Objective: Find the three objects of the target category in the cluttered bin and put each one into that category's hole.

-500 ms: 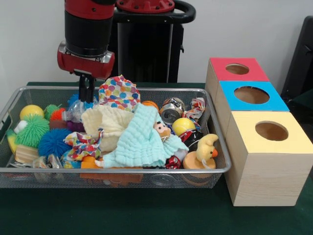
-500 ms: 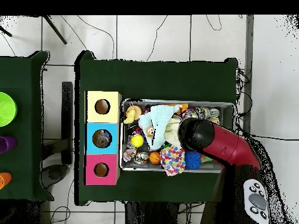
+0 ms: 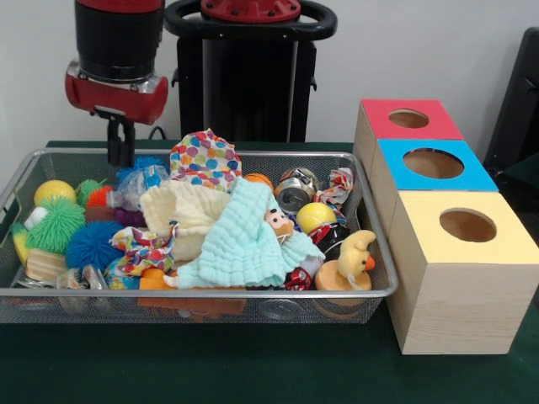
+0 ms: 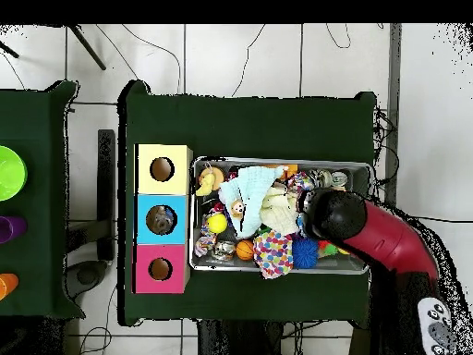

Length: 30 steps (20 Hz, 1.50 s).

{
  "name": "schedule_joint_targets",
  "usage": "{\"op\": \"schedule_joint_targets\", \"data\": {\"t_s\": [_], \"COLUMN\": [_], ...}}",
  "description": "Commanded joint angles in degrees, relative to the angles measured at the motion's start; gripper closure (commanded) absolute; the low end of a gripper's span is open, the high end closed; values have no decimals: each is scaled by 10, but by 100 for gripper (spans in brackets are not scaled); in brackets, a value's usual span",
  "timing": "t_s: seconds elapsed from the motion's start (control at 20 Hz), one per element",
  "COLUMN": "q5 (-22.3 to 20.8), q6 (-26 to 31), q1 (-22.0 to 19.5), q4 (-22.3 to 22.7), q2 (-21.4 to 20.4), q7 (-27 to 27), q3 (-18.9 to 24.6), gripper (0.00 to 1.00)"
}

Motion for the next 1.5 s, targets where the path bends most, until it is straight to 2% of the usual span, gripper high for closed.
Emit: {"op": "schedule_joint_targets", "data": {"t_s": [0.05, 0.45, 0.9, 1.5], "q5": [-23, -29, -30, -18], "q6": [-8, -28, -77, -106], "q1": [-24, -36, -49, -35], "q4": [46, 42, 50, 44], "q2": [-13, 4, 28, 60], "q7": [4, 11, 40, 96], "q3": [78, 84, 86, 39], "gripper": [100, 100, 100, 100]}}
